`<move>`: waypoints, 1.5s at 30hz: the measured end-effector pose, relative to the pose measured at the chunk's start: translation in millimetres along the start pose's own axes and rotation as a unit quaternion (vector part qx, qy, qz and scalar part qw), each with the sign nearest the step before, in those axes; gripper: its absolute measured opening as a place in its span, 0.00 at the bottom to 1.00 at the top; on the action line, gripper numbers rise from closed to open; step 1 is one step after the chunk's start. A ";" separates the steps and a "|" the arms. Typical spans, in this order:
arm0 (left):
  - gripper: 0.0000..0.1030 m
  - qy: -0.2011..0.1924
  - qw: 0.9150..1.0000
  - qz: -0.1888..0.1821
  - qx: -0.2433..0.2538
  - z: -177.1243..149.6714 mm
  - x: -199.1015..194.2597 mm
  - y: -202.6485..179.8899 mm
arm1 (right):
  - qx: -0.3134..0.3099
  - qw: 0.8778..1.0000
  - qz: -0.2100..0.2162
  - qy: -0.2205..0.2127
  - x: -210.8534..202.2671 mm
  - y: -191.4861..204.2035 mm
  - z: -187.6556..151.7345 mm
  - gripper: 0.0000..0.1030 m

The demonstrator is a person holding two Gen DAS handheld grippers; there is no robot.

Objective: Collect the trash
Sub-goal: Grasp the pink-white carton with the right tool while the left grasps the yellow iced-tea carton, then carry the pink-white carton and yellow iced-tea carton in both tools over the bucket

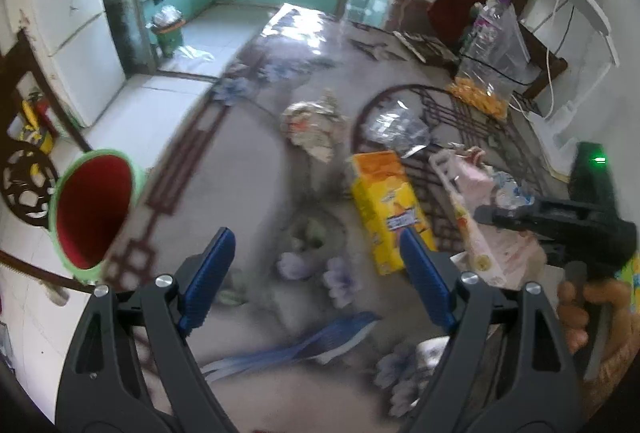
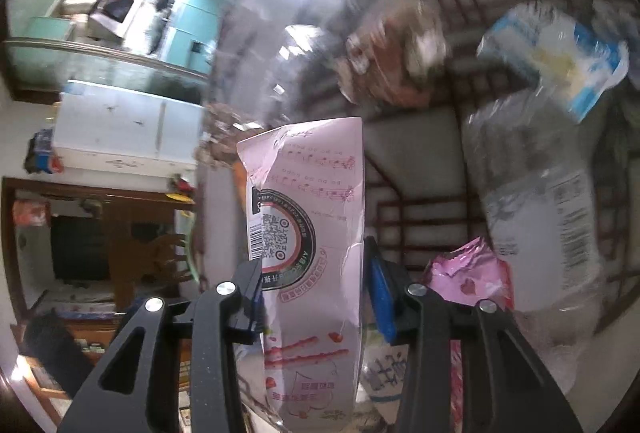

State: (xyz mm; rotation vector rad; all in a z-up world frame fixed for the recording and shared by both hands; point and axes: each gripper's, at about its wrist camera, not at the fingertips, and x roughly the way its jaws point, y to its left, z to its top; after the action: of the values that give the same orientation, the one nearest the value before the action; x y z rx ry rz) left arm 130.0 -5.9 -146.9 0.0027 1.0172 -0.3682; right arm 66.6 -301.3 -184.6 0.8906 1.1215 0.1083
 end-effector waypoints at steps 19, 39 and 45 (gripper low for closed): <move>0.78 0.103 0.995 0.011 -0.013 15.8 141.1 -64.5 | -0.029 0.990 -0.071 -0.114 -65.7 -8.8 2.9 0.39; 0.61 -0.053 0.998 -0.009 0.013 26.9 -4.8 -34.2 | -0.164 0.976 -0.069 -0.125 -48.1 90.9 -19.6 0.39; 0.61 -0.100 0.995 0.011 -0.020 16.2 -59.5 4.4 | -0.209 0.968 -0.067 -0.117 -34.6 126.4 -28.8 0.39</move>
State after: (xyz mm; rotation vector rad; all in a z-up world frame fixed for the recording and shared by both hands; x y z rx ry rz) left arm 116.8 13.3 -89.6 -0.0574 0.8262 -0.3205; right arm 70.5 -218.4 -79.1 0.4356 0.8892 0.1192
